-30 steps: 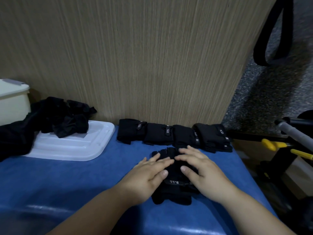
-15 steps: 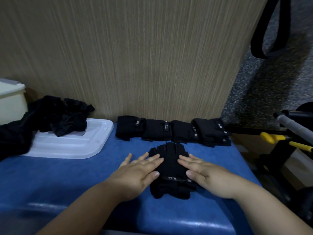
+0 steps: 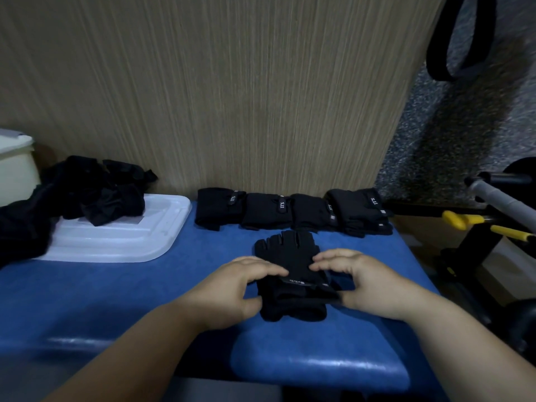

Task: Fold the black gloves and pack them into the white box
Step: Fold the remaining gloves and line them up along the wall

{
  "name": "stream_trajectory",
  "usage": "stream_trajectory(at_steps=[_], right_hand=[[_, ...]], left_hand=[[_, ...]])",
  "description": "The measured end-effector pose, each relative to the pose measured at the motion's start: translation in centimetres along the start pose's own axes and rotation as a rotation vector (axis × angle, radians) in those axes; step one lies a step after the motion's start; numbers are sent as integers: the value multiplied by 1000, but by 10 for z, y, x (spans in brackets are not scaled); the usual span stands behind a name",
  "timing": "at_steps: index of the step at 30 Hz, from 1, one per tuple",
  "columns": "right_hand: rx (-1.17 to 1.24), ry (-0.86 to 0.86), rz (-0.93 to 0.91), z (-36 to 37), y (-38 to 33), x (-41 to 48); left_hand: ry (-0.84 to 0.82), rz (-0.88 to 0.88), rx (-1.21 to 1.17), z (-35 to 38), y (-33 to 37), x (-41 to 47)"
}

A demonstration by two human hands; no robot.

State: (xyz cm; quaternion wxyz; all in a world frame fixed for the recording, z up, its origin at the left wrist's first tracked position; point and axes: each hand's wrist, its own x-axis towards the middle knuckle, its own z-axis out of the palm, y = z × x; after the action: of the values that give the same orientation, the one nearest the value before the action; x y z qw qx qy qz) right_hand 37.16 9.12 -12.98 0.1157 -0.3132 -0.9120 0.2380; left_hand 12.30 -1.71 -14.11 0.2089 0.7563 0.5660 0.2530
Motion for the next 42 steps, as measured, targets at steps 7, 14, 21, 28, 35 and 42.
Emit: stream_trajectory(at_steps=[7, 14, 21, 28, 35, 42], right_hand=[[14, -70, 9, -3, -2, 0], [32, -1, -6, 6, -16, 2], [286, 342, 33, 19, -29, 12], [514, 300, 173, 21, -33, 16], [529, 350, 265, 28, -40, 21], [446, 432, 300, 28, -38, 20]], left_hand=[[139, -17, 54, 12, 0, 8], [311, -196, -222, 13, 14, 10], [352, -316, -515, 12, 26, 11], [299, -358, -589, 12, 23, 10], [403, -430, -382, 10, 28, 9], [336, -397, -413, 9, 32, 10]])
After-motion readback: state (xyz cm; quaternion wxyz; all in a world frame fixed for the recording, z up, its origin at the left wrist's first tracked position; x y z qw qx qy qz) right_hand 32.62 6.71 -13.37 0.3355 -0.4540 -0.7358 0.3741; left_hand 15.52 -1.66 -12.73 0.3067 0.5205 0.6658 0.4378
